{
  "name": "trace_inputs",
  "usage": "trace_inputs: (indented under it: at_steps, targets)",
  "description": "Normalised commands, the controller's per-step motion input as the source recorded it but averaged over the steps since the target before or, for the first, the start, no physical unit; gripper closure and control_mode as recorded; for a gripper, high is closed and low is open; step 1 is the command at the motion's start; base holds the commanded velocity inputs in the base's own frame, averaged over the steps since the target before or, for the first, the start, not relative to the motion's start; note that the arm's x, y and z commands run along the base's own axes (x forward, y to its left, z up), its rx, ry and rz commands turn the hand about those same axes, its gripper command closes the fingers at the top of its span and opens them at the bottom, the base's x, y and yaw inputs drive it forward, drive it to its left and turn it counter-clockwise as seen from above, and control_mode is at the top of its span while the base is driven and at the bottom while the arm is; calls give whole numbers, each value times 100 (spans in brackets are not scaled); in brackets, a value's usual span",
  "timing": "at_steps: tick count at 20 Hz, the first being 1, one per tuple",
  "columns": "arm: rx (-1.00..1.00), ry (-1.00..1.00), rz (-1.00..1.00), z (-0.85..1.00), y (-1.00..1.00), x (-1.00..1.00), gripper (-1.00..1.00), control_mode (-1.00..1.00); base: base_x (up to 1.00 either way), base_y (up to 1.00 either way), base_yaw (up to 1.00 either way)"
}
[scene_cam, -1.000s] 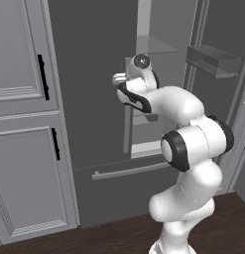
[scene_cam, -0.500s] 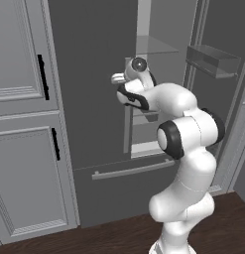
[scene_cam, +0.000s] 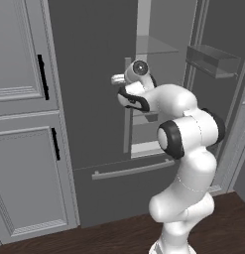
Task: Take the strawberry from the fridge and place it on top of the pancake, located on the dining counter.
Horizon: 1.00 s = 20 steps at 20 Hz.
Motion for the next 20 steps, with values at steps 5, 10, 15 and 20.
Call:
trace_inputs:
  at_steps: [5,10,15,20]
  targets:
    - [0,2,-4,0,0,-32,100,-100,0,0,0]
    - [-1,-6,-12,0,13,-92,100,-100,0,0,0]
    - [-4,-7,-26,0,23,-100,100,-100,0,0,0]
    - [-9,0,-41,-15,33,-90,100,-100,0,0,0]
